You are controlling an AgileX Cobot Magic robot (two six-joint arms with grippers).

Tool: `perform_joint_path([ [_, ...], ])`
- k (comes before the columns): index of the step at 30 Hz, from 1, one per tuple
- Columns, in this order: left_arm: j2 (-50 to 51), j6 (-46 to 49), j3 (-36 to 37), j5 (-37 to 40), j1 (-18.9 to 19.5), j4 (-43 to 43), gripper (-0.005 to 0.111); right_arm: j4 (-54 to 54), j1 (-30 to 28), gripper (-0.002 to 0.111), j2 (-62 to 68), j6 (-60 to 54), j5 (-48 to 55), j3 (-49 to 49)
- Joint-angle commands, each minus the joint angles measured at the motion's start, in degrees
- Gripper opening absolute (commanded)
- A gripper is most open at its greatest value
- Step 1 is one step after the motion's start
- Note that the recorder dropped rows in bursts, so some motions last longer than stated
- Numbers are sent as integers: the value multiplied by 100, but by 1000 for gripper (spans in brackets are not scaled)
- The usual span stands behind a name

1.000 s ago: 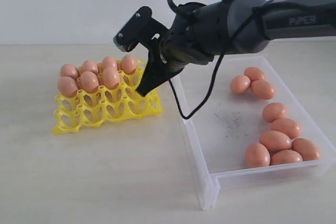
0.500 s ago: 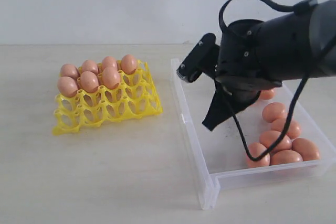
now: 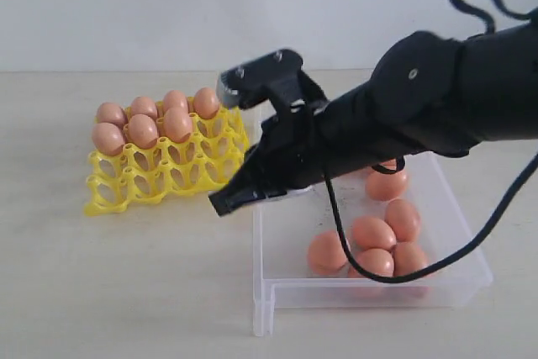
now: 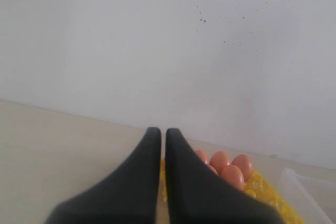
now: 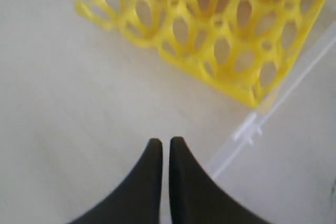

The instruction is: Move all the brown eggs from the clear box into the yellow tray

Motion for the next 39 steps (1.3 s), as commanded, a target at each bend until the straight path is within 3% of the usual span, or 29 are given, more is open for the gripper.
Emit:
perform_joint_path([
  [1,-16,52,-15,0,-24,-19,4,2299,3,0,-652,-2087,-107,16],
  [11,-16,52,-15,0,-24,-19,4,2362,3,0,-1822,-2426,312,329],
  [16,-16,52,-15,0,-24,-19,4,1920,3,0,-2144,-2426,-652,695],
  [24,-16,52,-15,0,-24,-19,4,1920,3,0,-2471,-2426,-3125,1590],
  [39,-16,52,-15,0,-24,-19,4,1735,3,0,-2525,-2414,-3131,1716],
])
